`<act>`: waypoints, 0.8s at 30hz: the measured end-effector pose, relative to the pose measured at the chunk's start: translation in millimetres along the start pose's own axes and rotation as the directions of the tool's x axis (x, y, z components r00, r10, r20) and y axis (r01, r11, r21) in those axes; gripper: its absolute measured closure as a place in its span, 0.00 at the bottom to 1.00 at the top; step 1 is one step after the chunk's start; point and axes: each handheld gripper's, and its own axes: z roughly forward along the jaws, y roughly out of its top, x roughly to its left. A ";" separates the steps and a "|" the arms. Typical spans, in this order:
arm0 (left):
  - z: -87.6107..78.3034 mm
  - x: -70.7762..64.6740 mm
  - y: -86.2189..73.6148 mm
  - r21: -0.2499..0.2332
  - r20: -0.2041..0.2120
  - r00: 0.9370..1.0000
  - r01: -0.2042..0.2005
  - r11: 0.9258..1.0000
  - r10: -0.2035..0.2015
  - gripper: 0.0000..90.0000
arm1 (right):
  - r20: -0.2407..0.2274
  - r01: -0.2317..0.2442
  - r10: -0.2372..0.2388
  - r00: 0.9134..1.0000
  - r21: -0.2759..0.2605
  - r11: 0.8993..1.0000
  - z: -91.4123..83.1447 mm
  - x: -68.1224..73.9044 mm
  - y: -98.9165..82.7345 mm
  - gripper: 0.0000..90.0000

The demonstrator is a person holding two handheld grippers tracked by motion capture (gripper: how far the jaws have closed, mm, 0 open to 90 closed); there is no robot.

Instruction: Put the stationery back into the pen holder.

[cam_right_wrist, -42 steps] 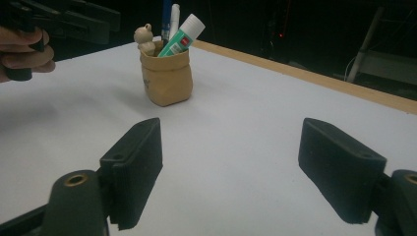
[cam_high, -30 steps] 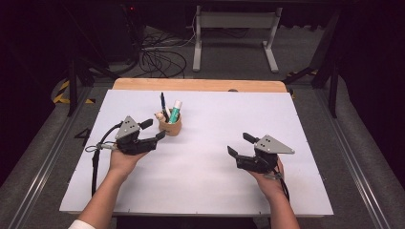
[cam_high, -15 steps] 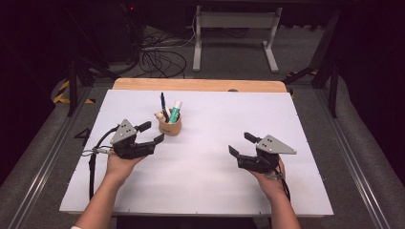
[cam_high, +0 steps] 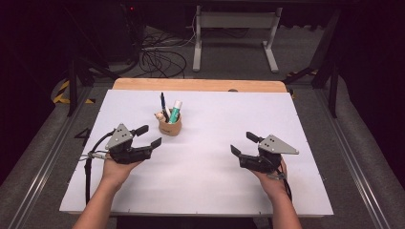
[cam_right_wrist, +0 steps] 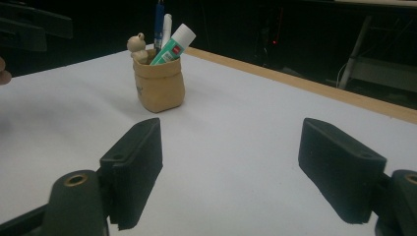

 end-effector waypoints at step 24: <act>-21.1 -2.8 -6.1 -0.020 0.013 1.000 0.012 1.000 -0.012 0.32 | 0.022 -0.001 0.001 1.000 -0.008 1.000 -5.8 -5.2 0.0 0.29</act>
